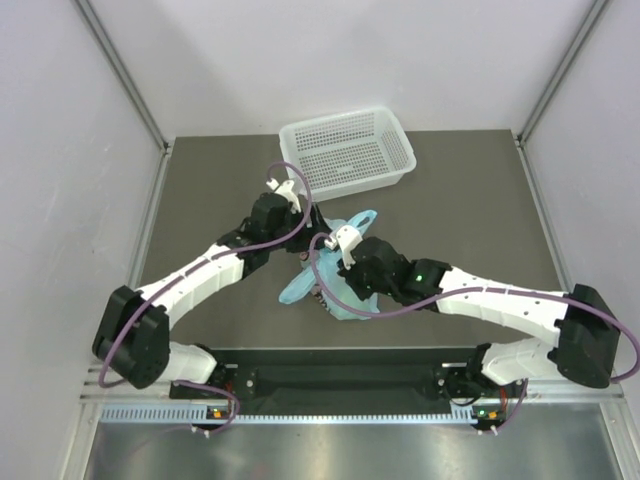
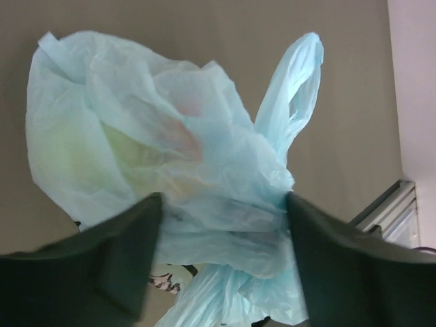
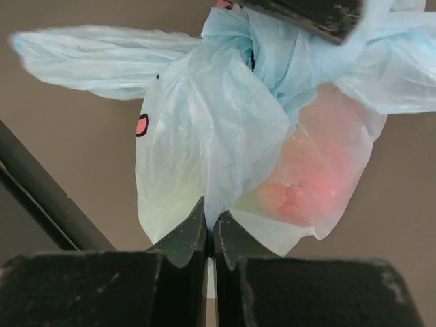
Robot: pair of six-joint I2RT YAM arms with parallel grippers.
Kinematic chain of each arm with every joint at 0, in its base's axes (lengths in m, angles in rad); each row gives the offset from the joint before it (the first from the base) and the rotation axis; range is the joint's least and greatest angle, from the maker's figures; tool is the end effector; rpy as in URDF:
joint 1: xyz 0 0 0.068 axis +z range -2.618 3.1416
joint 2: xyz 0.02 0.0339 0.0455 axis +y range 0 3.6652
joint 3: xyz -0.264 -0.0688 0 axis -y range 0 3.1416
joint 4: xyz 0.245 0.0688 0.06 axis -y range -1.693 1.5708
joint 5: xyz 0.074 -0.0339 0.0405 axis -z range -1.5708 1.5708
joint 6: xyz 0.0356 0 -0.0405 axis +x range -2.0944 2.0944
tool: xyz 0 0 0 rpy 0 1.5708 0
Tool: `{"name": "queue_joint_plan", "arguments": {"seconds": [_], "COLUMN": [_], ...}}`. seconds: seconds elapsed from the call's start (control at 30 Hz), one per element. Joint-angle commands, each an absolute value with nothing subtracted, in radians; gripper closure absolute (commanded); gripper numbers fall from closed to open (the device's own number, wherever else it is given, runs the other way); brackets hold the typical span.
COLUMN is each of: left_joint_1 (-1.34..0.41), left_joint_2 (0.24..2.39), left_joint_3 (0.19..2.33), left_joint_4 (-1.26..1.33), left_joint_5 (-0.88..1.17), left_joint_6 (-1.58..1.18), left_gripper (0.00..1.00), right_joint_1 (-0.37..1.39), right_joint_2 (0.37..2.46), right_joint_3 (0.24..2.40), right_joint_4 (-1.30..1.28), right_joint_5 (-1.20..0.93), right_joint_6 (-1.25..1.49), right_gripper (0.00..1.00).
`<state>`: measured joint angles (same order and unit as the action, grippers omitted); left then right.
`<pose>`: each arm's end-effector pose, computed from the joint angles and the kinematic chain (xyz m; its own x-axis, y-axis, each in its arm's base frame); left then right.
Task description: Untie the knot of the plastic bag and take out the fruit
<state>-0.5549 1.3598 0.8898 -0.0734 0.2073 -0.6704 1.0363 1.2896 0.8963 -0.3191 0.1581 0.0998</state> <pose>0.2541 -0.1661 0.2579 -0.7577 -0.2456 -0.6046 0.2483 0.7483 -0.6152 0.1468 0.2369 0.2573 -0.4099 -0.4993 -0.7633 -0.7520 0.6586 -0.0270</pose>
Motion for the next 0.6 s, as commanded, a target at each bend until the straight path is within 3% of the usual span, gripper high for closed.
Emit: {"name": "queue_joint_plan", "arguments": {"seconds": [0.0, 0.07, 0.1, 0.17, 0.4, 0.57], "left_joint_1": [-0.560, -0.560, -0.558, -0.558, -0.534, -0.398], "left_joint_2": [1.396, 1.401, 1.391, 1.376, 1.276, 1.241], "left_joint_3": [0.903, 0.904, 0.902, 0.904, 0.911, 0.890], "left_joint_4": [-0.008, -0.009, -0.008, -0.008, -0.041, -0.058], "left_joint_5": [0.173, 0.178, 0.167, 0.123, -0.036, -0.037], "left_joint_6": [-0.678, -0.666, -0.663, -0.663, -0.627, -0.612], "left_gripper": [0.32, 0.58, 0.83, 0.99, 1.00, 1.00], "right_joint_1": [1.026, 1.025, 1.026, 1.022, 0.997, 0.875], "right_joint_2": [1.244, 1.226, 1.218, 1.191, 1.108, 1.042], "right_joint_3": [0.888, 0.876, 0.871, 0.851, 0.792, 0.755], "right_joint_4": [-0.282, -0.291, -0.296, -0.308, -0.386, -0.466], "right_joint_5": [0.150, 0.179, 0.183, 0.196, 0.299, 0.403], "right_joint_6": [0.090, 0.098, 0.103, 0.113, 0.182, 0.279], "right_gripper": [1.00, 1.00, 1.00, 1.00, 1.00, 1.00]}}
